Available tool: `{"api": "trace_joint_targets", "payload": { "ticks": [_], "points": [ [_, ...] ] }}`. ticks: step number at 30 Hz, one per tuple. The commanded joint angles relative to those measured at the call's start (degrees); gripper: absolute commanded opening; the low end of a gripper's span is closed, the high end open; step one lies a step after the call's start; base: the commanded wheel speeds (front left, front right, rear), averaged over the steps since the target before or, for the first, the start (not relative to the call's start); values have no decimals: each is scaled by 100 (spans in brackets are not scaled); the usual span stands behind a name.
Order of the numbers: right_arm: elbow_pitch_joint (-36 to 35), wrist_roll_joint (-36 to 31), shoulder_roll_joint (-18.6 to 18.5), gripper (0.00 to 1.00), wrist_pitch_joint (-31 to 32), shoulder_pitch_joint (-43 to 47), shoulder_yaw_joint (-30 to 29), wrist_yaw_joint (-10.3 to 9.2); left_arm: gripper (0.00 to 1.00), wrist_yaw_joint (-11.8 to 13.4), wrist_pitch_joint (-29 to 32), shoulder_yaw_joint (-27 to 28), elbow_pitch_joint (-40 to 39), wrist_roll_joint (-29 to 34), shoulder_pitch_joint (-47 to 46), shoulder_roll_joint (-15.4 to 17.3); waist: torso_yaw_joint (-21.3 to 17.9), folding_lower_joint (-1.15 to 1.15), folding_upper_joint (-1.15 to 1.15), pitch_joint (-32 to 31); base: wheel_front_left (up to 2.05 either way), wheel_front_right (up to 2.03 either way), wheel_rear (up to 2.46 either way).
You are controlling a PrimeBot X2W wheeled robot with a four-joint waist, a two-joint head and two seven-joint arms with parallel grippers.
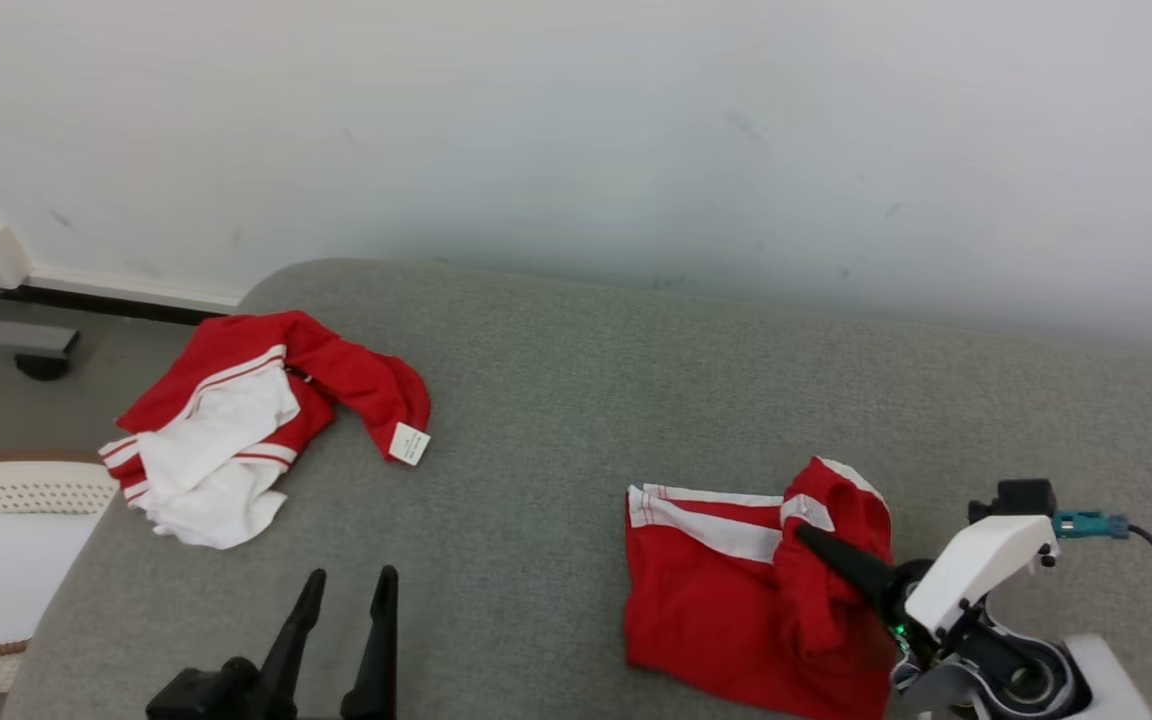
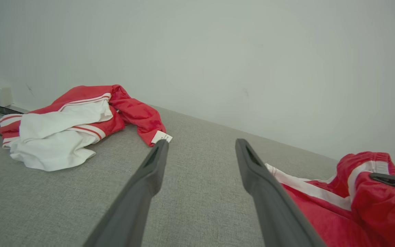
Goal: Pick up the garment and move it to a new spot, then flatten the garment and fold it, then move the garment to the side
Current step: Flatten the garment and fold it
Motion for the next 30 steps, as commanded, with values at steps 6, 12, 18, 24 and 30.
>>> {"api": "trace_joint_targets", "payload": {
  "ticks": [6, 12, 18, 24, 30],
  "points": [
    [930, 578, 0, 0, -722, -596, 995, 3, 100, -15, -3, 11, 41, 28, -59, 19, 303, 0, 0, 12, 0, 0, 0],
    [1596, 1123, 6, 100, -1169, -1070, 1705, 3, 100, -15, -3, 31, 59, 32, -69, 19, 353, 0, 0, 22, 0, 0, 0],
    [1589, 1714, 6, 100, -1401, -1291, 2384, 3, 100, -16, -3, 53, 52, 36, -51, 19, 214, 0, 0, 23, 0, 0, 0],
    [709, 1904, -2, 100, -1795, -1368, 2566, 3, 100, -16, -3, 98, 14, 61, -47, 19, -38, 0, 0, 16, 0, 0, 0],
    [-591, 1297, -613, 100, -2525, -1085, 2458, 4, 100, -16, -3, 158, -89, 87, -49, 19, -314, 0, 0, 16, 0, 0, 0]
  ]
}}
